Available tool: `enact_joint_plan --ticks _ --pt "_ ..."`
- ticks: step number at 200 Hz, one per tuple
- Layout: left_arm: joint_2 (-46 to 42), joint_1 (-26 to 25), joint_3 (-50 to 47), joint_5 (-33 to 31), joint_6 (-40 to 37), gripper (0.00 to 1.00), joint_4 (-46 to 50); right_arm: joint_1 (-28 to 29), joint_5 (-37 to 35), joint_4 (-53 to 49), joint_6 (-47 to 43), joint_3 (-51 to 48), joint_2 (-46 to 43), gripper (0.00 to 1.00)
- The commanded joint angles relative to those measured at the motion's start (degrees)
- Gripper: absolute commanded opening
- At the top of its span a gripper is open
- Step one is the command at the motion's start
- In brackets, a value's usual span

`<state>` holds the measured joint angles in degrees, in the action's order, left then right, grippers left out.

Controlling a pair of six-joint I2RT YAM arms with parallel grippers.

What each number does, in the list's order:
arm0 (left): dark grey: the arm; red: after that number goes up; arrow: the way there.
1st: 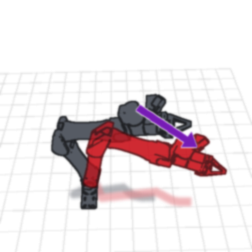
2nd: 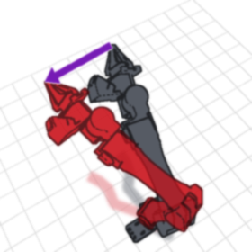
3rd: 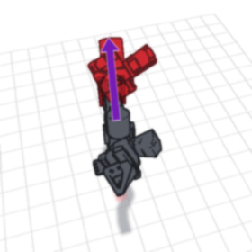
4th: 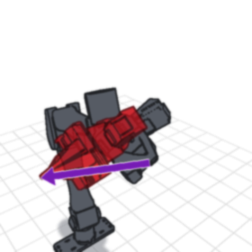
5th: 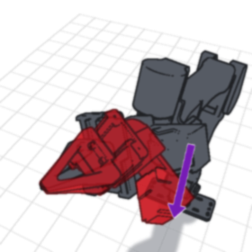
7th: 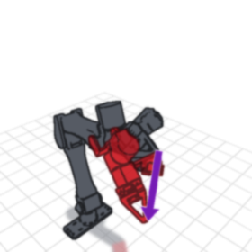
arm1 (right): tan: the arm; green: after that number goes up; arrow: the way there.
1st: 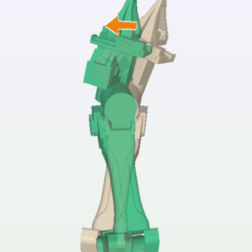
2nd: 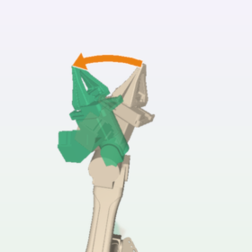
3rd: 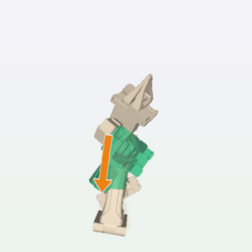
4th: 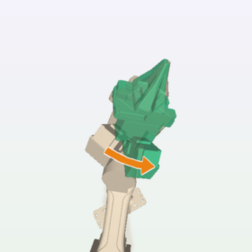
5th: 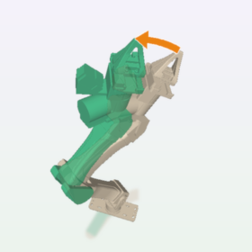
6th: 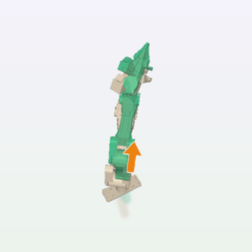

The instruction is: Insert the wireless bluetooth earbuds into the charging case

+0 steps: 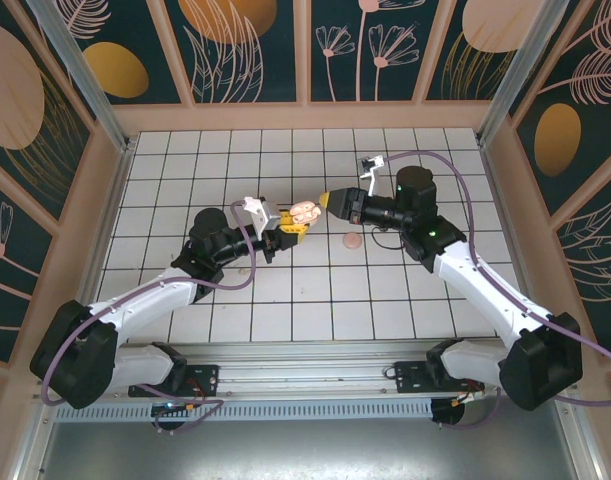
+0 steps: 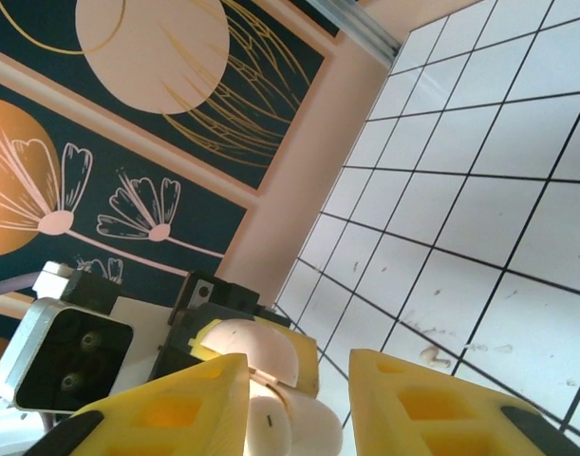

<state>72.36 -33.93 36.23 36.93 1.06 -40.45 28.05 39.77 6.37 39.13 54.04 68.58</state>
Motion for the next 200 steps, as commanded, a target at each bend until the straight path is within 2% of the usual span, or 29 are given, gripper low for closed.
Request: enact_joint_plan --ticks 1,89,200 --pt "-1.3 -0.2 1.7 -0.2 -0.9 0.15 -0.6 -0.2 3.0 1.1 1.3 1.6 0.2 0.32" --pt "-1.3 -0.2 1.7 -0.5 -0.9 0.15 -0.4 0.4 5.6 2.1 2.5 0.3 -0.2 0.18" --pt "-1.6 -0.2 1.4 -1.3 -0.8 0.16 -0.1 1.8 6.2 1.6 3.9 -1.4 -1.3 0.13"
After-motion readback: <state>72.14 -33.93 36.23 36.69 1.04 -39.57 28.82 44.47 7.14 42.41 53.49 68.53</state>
